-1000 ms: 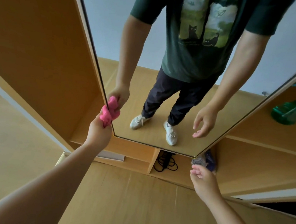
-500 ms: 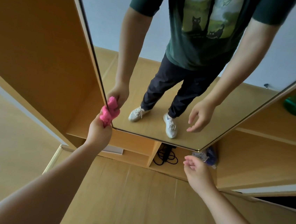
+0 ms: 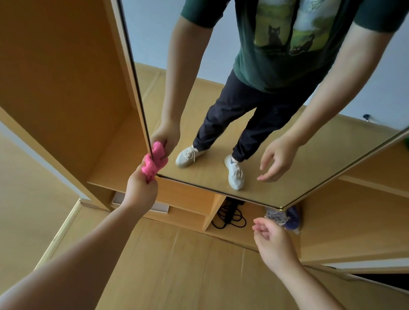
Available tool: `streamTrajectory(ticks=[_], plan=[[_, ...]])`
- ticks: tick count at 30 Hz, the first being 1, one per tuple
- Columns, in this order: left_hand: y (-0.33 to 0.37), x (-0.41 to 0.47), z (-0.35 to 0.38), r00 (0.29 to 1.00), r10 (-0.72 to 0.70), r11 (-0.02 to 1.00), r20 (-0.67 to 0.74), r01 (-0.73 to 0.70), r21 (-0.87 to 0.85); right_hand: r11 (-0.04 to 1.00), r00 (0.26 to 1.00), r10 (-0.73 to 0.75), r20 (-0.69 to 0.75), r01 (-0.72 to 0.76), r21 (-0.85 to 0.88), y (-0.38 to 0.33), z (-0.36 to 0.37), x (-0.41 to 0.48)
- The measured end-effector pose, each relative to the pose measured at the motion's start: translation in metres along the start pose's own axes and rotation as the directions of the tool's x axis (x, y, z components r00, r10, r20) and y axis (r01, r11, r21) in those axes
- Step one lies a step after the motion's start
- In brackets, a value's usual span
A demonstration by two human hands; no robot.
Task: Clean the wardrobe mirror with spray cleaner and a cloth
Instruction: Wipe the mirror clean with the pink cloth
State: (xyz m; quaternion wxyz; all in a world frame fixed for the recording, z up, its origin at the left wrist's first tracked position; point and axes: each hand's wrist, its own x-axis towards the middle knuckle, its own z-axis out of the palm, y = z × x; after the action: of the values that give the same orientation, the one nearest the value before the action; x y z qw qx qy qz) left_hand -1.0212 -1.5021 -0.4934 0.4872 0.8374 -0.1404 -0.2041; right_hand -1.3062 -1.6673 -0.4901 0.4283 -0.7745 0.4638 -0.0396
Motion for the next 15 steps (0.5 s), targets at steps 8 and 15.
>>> streamTrajectory(ticks=[8, 15], plan=[[-0.019, 0.006, 0.006, 0.999, -0.016, 1.000, 0.033, 0.017, -0.018, 0.999, 1.000, -0.020, 0.019, 0.021, -0.039, -0.006, 0.010, 0.001], [-0.018, 0.007, 0.003, 0.998, -0.029, 0.998, 0.054, 0.032, -0.053, 0.997, 0.999, -0.046, 0.027, 0.048, -0.067, -0.018, 0.015, 0.000]])
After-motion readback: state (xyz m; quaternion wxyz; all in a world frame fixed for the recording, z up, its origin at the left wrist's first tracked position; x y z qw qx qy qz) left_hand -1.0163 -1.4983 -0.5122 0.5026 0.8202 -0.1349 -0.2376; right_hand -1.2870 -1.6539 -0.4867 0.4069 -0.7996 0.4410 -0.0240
